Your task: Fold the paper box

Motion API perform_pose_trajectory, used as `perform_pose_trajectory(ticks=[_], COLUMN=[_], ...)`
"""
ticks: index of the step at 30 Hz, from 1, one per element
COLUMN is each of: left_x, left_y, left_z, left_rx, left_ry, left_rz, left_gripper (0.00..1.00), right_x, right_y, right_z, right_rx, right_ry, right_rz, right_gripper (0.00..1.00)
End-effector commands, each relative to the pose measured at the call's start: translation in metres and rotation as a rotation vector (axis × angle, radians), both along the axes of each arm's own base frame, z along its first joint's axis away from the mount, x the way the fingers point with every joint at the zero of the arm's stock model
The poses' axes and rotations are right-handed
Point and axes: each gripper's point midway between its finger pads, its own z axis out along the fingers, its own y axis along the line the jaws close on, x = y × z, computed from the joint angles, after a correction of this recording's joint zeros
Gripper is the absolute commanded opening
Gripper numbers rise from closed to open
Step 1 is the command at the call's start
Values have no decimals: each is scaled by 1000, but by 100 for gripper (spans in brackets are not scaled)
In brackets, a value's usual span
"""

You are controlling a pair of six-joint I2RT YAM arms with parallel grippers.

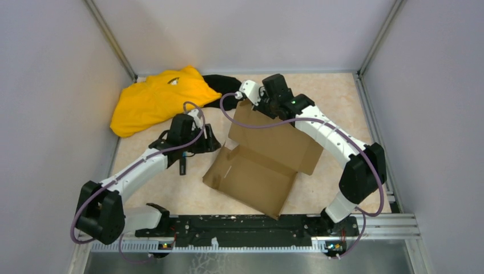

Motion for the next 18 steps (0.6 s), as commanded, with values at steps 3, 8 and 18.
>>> perform_pose_trajectory(ticks=[3, 8, 18], left_x=[-2, -10, -20], left_y=[23, 26, 12], left_z=[-21, -49, -76], left_rx=[73, 109, 61], left_ry=[41, 128, 202], left_rz=[99, 103, 48], left_gripper=[56, 32, 30], right_x=[-6, -5, -6], right_y=[5, 5, 5], right_z=[18, 18, 15], right_rx=[40, 39, 37], right_ry=[-34, -35, -28], right_rz=[6, 6, 9], right_gripper=[9, 9, 9])
